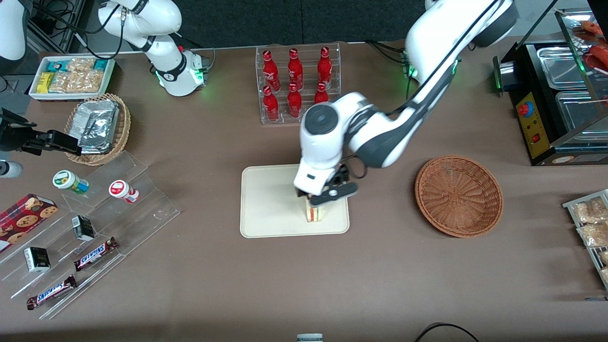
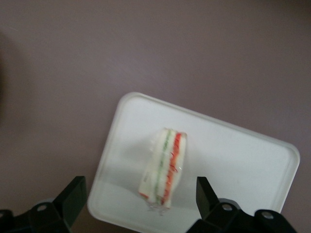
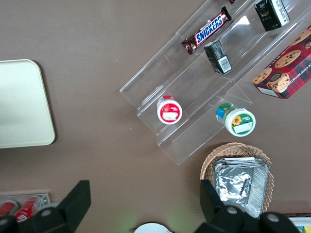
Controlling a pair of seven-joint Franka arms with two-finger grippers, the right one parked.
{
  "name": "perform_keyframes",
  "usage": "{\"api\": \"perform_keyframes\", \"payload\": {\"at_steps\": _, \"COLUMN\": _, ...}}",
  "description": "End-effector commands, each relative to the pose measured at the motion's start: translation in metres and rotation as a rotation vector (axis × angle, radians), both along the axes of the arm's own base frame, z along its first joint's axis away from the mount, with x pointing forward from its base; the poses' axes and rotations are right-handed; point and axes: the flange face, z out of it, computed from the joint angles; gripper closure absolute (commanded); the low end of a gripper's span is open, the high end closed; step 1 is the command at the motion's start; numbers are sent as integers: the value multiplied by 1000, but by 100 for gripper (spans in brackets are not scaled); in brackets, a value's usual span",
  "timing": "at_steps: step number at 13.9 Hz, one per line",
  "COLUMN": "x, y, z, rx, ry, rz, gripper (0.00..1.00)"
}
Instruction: Place sandwich from basket to tray
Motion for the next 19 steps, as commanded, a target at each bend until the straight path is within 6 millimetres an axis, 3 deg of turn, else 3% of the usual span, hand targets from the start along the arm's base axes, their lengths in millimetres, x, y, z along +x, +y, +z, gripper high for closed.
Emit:
{"api": "perform_keyframes", "payload": {"at_steps": 1, "x": 5, "y": 70, "z": 65, "rx": 46, "ry": 15, "rz": 121, "gripper": 1}}
{"api": "perform_keyframes", "payload": {"at_steps": 3, "x": 13, "y": 123, "z": 101, "rx": 63, "ry": 34, "rz": 125, "gripper": 1}}
{"api": "perform_keyframes", "payload": {"at_steps": 5, "x": 14, "y": 170, "z": 123, "rx": 58, "ry": 112, "rz": 46, "gripper": 1}}
{"api": "perform_keyframes", "payload": {"at_steps": 9, "x": 4, "y": 225, "z": 132, "rx": 76, "ry": 161, "rz": -17, "gripper": 1}}
{"api": "perform_keyframes", "payload": {"at_steps": 10, "x": -2, "y": 227, "z": 139, "rx": 62, "ry": 166, "rz": -76, "gripper": 1}}
{"api": "perform_keyframes", "payload": {"at_steps": 12, "x": -6, "y": 256, "z": 155, "rx": 35, "ry": 178, "rz": -116, "gripper": 1}}
{"api": "perform_keyframes", "payload": {"at_steps": 14, "x": -23, "y": 293, "z": 178, "rx": -1, "ry": 170, "rz": -160, "gripper": 1}}
{"api": "perform_keyframes", "payload": {"at_steps": 16, "x": -53, "y": 341, "z": 205, "rx": -13, "ry": 183, "rz": -238, "gripper": 1}}
{"api": "perform_keyframes", "payload": {"at_steps": 18, "x": -72, "y": 398, "z": 220, "rx": -55, "ry": 190, "rz": -317, "gripper": 1}}
{"api": "perform_keyframes", "payload": {"at_steps": 19, "x": -78, "y": 415, "z": 223, "rx": -69, "ry": 183, "rz": -321, "gripper": 0}}
